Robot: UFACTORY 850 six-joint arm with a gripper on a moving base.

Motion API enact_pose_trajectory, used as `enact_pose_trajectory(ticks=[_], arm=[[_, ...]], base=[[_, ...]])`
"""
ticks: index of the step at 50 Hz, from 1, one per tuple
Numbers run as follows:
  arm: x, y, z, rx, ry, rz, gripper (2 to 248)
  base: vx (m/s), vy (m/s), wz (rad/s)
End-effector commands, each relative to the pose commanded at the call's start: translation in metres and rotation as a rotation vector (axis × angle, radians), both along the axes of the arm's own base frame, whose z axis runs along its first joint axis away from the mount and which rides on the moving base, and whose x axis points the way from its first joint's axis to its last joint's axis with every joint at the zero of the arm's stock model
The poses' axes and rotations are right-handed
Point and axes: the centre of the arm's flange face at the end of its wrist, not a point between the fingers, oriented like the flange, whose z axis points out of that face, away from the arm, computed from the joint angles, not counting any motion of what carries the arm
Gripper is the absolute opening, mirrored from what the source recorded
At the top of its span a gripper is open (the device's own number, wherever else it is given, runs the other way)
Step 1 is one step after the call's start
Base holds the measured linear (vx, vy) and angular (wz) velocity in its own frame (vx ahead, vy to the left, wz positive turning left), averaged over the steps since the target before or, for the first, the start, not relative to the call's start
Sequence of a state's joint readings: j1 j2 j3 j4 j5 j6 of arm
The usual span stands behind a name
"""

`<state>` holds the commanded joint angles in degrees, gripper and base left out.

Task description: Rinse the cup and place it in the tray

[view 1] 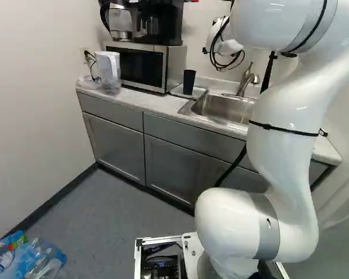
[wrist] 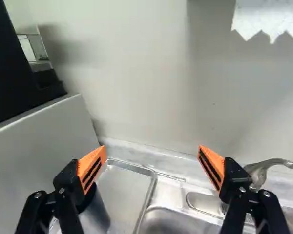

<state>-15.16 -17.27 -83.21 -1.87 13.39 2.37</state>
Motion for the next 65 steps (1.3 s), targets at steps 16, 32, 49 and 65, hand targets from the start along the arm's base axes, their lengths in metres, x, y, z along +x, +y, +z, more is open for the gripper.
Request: enact_pose_trajectory(ticks=[16,32,49,65], arm=[[-0.025,-0.019,0.015,-0.012,0.034,-0.033,247],[-0.034,-0.043,0.028,-0.024,0.052,-0.07,247],[-0.032,-0.071,0.029,-0.025,0.047,-0.109,247],[-0.03,-0.094,0.027,-0.026,0.044,-0.14,247]], base=[[0.0,0.0,0.0],[0.0,0.0,0.0],[0.0,0.0,0.0],[0.0,0.0,0.0]])
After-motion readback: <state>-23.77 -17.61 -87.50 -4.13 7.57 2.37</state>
